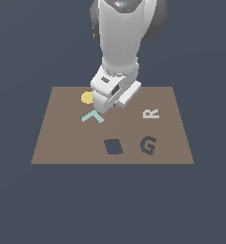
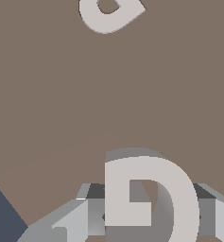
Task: Insert a designated object into the corresponding slot on a board.
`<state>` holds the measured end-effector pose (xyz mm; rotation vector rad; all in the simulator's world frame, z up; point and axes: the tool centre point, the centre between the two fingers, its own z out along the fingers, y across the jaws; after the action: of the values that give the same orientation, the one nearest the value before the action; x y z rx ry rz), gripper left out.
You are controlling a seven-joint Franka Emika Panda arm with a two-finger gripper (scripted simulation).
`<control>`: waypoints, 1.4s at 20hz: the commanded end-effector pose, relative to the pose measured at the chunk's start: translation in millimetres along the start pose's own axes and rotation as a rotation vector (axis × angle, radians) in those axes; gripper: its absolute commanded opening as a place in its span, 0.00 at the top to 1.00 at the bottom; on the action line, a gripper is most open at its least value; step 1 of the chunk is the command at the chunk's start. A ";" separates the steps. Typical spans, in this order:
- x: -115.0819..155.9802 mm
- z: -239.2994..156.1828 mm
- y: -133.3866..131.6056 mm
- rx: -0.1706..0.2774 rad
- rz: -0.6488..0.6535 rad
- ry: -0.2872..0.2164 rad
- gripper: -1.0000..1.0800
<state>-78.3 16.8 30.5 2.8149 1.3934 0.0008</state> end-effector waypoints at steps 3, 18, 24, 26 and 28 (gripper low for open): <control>0.2 0.7 -0.5 0.001 -0.001 0.000 1.00; 8.0 -3.1 -2.4 0.001 0.048 0.000 1.00; 22.1 -3.6 -5.2 0.001 0.136 0.000 1.00; 28.6 -3.9 -6.1 0.001 0.176 0.000 1.00; 35.9 -4.1 -6.8 0.001 0.221 0.000 1.00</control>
<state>-64.8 44.6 34.3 2.9341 1.1232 -0.0007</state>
